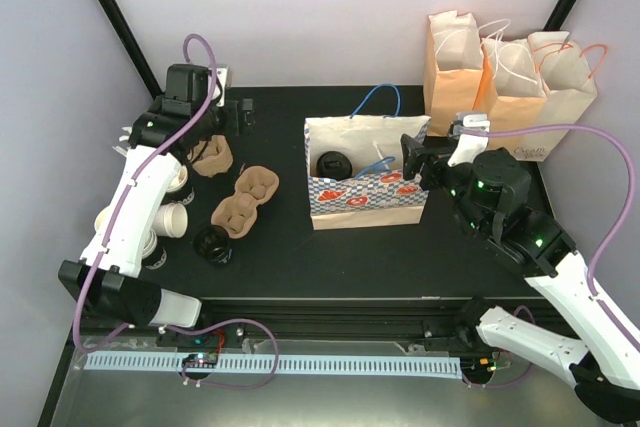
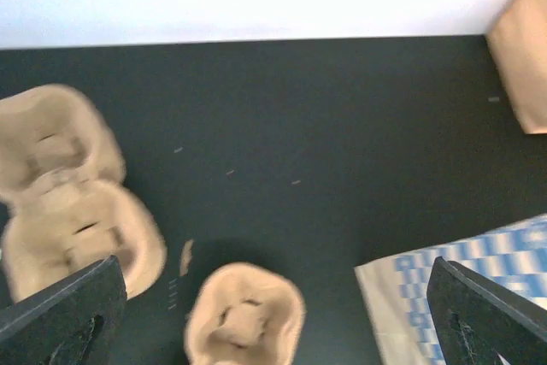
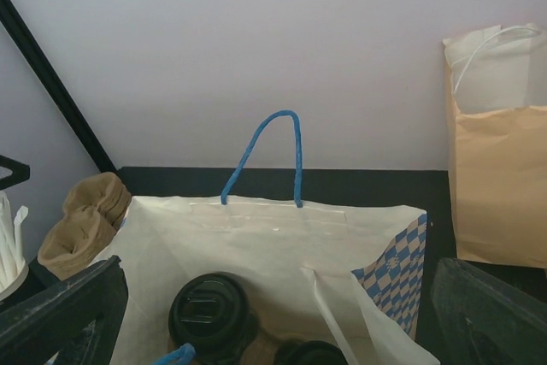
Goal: Pack the takeout coffee
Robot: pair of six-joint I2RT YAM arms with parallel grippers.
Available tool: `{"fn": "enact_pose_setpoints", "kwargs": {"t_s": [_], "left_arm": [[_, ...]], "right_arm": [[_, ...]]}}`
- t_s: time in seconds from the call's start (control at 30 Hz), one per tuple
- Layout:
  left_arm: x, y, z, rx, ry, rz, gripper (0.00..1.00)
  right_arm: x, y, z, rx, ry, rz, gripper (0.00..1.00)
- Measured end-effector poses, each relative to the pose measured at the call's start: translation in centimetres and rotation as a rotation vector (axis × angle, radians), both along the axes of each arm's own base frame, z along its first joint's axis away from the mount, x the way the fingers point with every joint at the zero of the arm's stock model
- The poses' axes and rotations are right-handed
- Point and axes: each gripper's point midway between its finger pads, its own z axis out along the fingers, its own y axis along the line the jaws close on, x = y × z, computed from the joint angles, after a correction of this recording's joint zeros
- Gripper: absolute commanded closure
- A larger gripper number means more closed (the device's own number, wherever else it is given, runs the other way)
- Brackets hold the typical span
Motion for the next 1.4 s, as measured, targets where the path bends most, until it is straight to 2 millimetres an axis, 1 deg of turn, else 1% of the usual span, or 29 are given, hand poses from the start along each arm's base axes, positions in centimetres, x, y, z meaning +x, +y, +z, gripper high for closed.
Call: {"fn": "enact_pose_setpoints", "kwargs": {"t_s": [0.07, 0.1, 0.2, 0.27, 0.33, 0.4, 0.47, 0.53, 0.6, 0.67, 0.73, 0.83, 0.93, 1.0, 1.03, 1.13, 1.2, 1.27, 1.4], "left_arm": [[0.0, 2.0, -1.1, 0.056, 0.03, 0.074, 0.01], [-0.1, 2.6, -1.6, 0.076, 0.047, 0.094, 0.01], [-0.5, 2.8, -3.2, 0.089, 0.09, 0.093, 0.01], [-1.1, 1.9, -4.5, 0.063, 0.116, 0.043, 0.01], [-1.8, 0.6, -5.7, 0.018, 0.14, -0.024, 0.01], [-2.5, -0.7, -6.9, -0.036, 0.163, -0.088, 0.01], [-3.1, -2.0, -7.8, -0.097, 0.184, -0.145, 0.01], [-3.5, -3.3, -8.3, -0.158, 0.201, -0.196, 0.01], [-3.9, -4.2, -8.8, -0.209, 0.218, -0.234, 0.01], [-4.1, -4.8, -9.0, -0.242, 0.225, -0.257, 0.01], [-4.3, -4.9, -9.1, -0.256, 0.219, -0.266, 0.01], [-5.5, -4.6, -9.3, -0.263, 0.183, -0.261, 0.01], [-6.7, -3.9, -8.4, -0.265, 0.091, -0.244, 0.01], [-7.3, -3.4, -7.8, -0.266, 0.012, -0.231, 0.01], [-7.7, -3.2, -7.8, -0.267, -0.032, -0.224, 0.01], [-8.2, -2.2, -8.8, -0.257, -0.113, -0.187, 0.01], [-8.3, -1.4, -10.3, -0.237, -0.142, -0.147, 0.01], [-8.2, -0.7, -11.5, -0.217, -0.158, -0.106, 0.01], [-7.6, 1.3, -13.4, -0.164, -0.199, -0.002, 0.01]], "right_arm": [[0.1, 0.1, -0.1, -0.003, 0.003, 0.0, 0.0], [0.2, 0.2, -0.2, -0.006, 0.007, 0.002, 0.0], [0.6, 0.8, -0.8, -0.02, 0.024, 0.015, 0.0], [0.9, 1.4, -1.4, -0.032, 0.042, 0.026, 0.0], [1.3, 1.8, -2.0, -0.049, 0.063, 0.029, 0.0], [1.7, 1.8, -2.7, -0.075, 0.093, 0.012, 0.0], [2.3, 1.6, -2.9, -0.103, 0.125, -0.017, 0.0], [3.2, 1.2, -2.5, -0.124, 0.156, -0.049, 0.0], [4.6, 0.4, -2.3, -0.132, 0.191, -0.098, 0.0], [5.7, -0.7, -2.9, -0.14, 0.226, -0.147, 0.0], [6.1, -1.9, -3.9, -0.147, 0.258, -0.186, 0.0], [6.4, -4.3, -5.1, -0.14, 0.284, -0.259, 0.0], [5.6, -6.9, -6.2, -0.125, 0.272, -0.334, 0.0], [5.0, -7.8, -7.0, -0.123, 0.242, -0.353, 0.0], [4.7, -8.0, -7.7, -0.125, 0.225, -0.356, 0.0], [3.7, -8.5, -11.4, -0.147, 0.199, -0.349, 0.0], [3.3, -8.7, -14.2, -0.164, 0.186, -0.343, 0.0], [3.3, -8.8, -15.4, -0.161, 0.151, -0.341, 0.0], [3.5, -8.7, -16.1, -0.149, 0.047, -0.331, 0.0]]}}
